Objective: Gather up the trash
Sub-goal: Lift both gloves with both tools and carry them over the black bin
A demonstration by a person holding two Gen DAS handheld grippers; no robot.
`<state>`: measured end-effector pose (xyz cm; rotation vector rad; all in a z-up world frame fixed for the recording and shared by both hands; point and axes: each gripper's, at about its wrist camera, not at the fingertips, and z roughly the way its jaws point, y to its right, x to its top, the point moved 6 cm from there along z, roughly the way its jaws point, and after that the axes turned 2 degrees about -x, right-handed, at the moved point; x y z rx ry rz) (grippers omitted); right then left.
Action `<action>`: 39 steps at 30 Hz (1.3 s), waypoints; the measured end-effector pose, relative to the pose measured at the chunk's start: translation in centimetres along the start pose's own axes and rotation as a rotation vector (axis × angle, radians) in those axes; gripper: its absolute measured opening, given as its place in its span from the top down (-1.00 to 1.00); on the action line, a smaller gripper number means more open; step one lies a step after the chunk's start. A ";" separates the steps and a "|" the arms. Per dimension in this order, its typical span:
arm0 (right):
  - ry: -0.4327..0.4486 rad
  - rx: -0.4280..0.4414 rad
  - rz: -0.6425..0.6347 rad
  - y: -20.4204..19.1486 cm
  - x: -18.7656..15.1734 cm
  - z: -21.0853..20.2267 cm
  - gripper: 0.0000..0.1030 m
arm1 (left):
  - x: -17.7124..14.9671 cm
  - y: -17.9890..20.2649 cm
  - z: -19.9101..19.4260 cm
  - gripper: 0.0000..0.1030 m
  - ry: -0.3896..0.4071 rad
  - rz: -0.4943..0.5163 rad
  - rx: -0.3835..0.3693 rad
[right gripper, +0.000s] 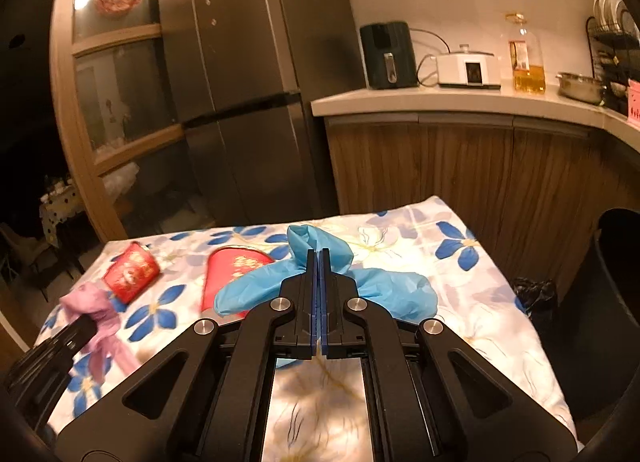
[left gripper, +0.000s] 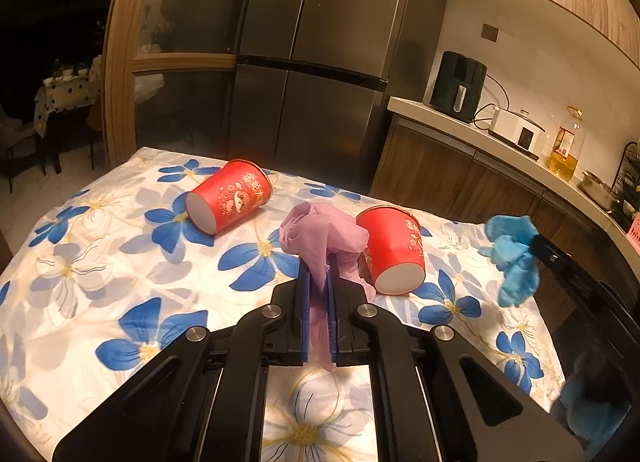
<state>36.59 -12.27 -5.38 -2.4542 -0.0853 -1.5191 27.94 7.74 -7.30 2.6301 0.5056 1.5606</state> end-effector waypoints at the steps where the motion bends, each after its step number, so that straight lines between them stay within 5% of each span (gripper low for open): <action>1: 0.008 0.006 -0.007 -0.1 -0.1 -0.9 0.98 | 0.0 -0.1 -0.3 0.87 0.002 0.001 0.001; 18: 0.051 0.051 -0.002 -0.5 -1.2 -9.9 0.98 | 0.0 0.8 -6.2 0.87 0.043 0.031 -0.001; 39: 0.133 -0.076 0.066 6.8 -0.3 -15.0 0.98 | -1.2 9.8 -6.9 0.88 0.047 0.162 -0.111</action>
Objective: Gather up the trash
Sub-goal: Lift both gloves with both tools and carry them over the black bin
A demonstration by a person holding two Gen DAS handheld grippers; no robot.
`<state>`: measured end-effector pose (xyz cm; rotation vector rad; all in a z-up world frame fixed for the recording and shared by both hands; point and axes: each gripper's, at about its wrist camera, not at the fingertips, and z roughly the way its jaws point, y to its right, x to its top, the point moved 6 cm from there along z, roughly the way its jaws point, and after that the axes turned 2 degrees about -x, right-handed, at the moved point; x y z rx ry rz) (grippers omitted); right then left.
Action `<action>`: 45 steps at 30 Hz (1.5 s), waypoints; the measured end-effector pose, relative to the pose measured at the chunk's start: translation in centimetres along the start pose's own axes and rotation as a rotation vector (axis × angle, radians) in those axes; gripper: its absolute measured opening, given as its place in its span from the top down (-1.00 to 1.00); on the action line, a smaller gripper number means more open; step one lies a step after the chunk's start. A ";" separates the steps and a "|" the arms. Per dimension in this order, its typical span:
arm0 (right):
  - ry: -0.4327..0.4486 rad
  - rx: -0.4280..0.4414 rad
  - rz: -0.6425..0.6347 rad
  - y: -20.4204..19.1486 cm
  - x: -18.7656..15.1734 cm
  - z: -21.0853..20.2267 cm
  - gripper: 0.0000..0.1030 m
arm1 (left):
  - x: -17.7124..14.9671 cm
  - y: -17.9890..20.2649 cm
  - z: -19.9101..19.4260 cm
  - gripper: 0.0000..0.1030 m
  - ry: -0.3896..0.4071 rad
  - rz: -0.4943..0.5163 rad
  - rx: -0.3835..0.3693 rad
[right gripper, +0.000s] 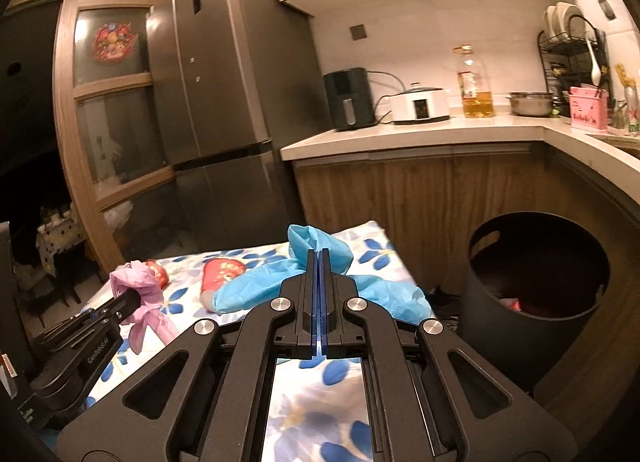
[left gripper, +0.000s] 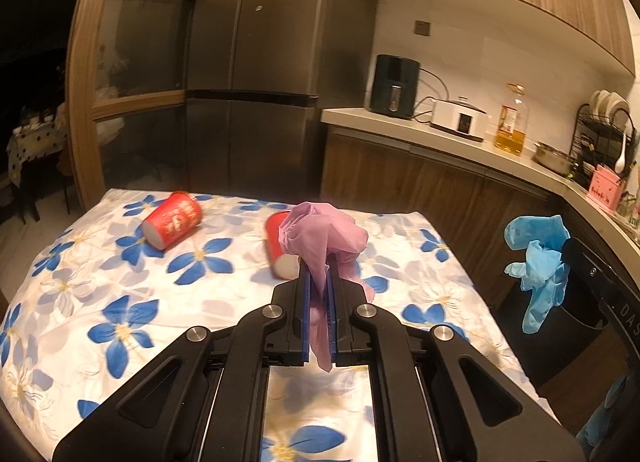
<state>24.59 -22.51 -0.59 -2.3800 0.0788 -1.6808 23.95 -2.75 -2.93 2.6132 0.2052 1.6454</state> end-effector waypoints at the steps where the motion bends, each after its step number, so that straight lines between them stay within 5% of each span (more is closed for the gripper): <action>1: 0.006 -0.009 0.005 0.5 0.1 -0.2 0.98 | 0.1 0.7 0.1 0.88 0.000 0.010 -0.008; 31: 0.133 -0.300 0.104 15.8 3.3 -5.3 0.98 | 0.8 20.5 2.5 0.89 0.002 0.222 -0.289; 45: 0.103 -0.371 0.177 22.8 3.5 -2.9 0.98 | 0.6 30.6 5.2 0.89 -0.010 0.292 -0.477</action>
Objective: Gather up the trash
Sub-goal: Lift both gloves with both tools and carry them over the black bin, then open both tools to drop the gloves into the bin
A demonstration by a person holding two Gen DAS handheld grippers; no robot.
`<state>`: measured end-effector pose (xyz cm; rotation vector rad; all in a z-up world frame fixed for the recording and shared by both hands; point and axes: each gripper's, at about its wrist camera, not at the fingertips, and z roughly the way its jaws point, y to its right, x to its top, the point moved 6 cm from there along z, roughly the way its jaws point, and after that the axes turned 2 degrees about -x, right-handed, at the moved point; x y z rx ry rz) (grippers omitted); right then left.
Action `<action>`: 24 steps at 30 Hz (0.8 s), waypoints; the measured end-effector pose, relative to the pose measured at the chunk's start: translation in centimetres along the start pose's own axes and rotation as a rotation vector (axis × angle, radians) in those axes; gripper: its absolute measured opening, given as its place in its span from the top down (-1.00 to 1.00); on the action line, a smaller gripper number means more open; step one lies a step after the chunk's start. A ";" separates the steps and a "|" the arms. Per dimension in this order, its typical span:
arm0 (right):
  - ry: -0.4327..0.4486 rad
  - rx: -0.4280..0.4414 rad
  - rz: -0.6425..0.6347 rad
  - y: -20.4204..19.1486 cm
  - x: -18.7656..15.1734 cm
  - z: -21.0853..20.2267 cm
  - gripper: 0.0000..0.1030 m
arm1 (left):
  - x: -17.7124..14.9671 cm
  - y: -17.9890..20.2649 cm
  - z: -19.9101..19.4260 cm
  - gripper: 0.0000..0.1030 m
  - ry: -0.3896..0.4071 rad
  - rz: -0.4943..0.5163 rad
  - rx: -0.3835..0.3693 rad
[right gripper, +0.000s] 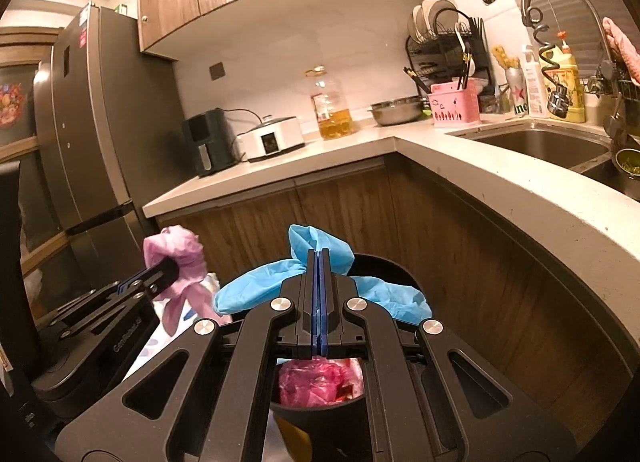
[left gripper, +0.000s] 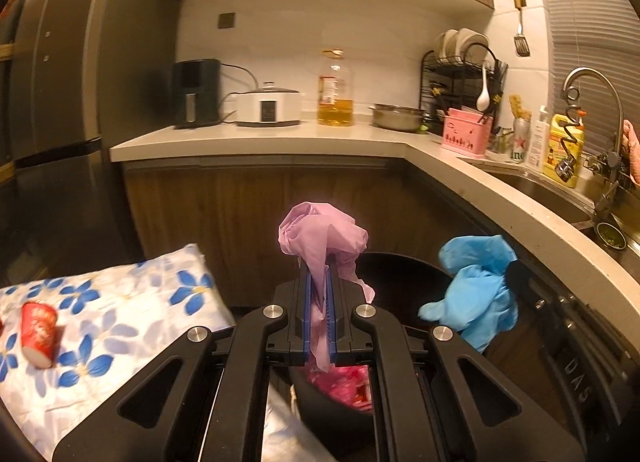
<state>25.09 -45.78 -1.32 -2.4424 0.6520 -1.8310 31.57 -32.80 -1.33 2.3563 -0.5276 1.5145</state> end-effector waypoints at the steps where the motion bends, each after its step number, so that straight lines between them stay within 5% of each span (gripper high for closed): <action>1: -0.001 -0.003 0.000 0.2 0.0 0.3 0.98 | 0.0 0.3 0.5 0.89 -0.001 0.003 -0.011; 15: -0.029 -0.006 -0.004 0.9 -0.1 3.4 0.97 | -0.3 1.1 4.3 0.88 -0.033 0.019 -0.052; 18: -0.038 -0.003 -0.010 0.9 -0.2 3.7 0.93 | -0.6 1.1 4.6 0.68 -0.040 0.028 -0.057; 24: -0.052 -0.024 0.001 1.6 -0.5 4.0 0.52 | -0.7 0.4 4.6 -0.12 -0.027 0.017 -0.038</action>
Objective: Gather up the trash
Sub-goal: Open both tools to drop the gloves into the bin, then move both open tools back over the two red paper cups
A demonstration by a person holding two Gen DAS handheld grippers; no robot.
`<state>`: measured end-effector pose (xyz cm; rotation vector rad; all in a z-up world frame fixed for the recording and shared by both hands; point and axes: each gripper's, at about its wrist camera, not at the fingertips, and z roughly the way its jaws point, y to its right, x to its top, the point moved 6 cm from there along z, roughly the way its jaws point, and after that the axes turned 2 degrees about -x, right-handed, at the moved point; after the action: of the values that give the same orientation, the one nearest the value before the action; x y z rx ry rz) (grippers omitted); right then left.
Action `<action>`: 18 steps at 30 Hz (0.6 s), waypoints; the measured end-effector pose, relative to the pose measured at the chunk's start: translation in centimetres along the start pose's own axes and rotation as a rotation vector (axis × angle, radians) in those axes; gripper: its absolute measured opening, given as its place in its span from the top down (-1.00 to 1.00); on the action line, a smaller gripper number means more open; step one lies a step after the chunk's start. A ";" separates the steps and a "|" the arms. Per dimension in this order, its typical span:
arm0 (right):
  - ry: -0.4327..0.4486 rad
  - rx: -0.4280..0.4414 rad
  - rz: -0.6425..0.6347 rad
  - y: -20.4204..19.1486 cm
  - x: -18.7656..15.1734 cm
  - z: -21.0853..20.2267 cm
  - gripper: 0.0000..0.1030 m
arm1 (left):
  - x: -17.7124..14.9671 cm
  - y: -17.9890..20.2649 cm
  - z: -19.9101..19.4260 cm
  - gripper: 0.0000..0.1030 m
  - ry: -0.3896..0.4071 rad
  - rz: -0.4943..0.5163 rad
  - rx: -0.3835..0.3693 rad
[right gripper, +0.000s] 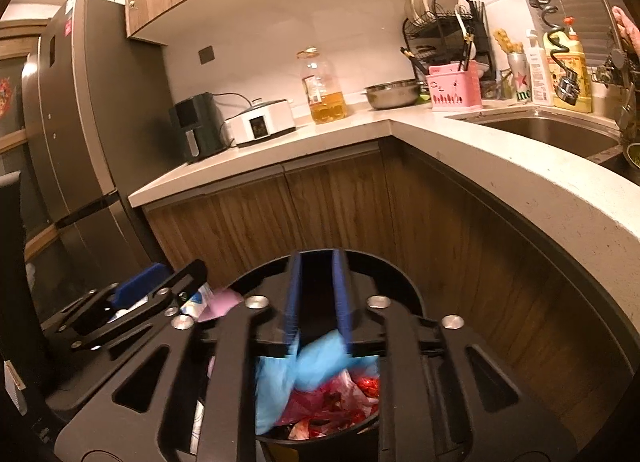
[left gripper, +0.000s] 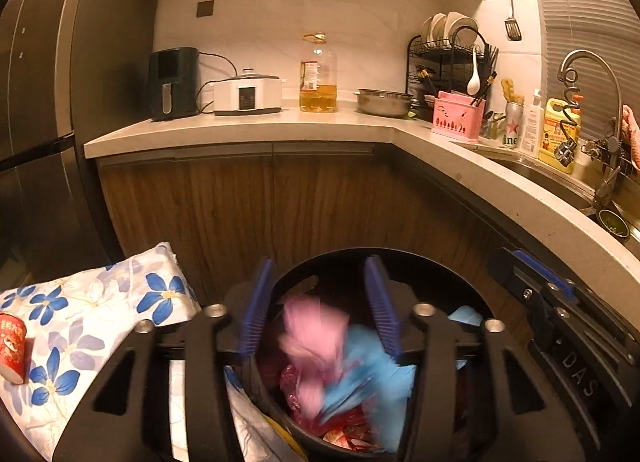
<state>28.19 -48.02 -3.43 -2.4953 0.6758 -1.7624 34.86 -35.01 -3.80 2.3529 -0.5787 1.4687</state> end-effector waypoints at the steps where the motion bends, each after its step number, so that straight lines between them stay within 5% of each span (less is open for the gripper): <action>1: 0.000 -0.009 0.004 0.3 0.0 0.0 0.37 | 0.0 -0.1 -0.1 -0.29 0.003 -0.004 0.003; 5: 0.011 -0.039 0.008 0.6 -0.2 -0.6 -0.17 | -0.4 -1.3 -0.9 -0.60 0.013 -0.029 0.035; 7: 0.013 -0.050 0.001 0.6 -0.3 -0.9 -0.27 | -0.8 -2.0 -1.4 -0.68 0.007 -0.033 0.059; 18: 0.006 -0.077 -0.036 -0.7 -1.4 -3.8 -0.47 | -3.1 -5.5 -6.0 -0.84 -0.009 -0.109 0.166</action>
<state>24.61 -45.97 -3.04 -2.5690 0.7163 -1.7895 31.70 -26.91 -4.28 2.4739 -0.3361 1.5099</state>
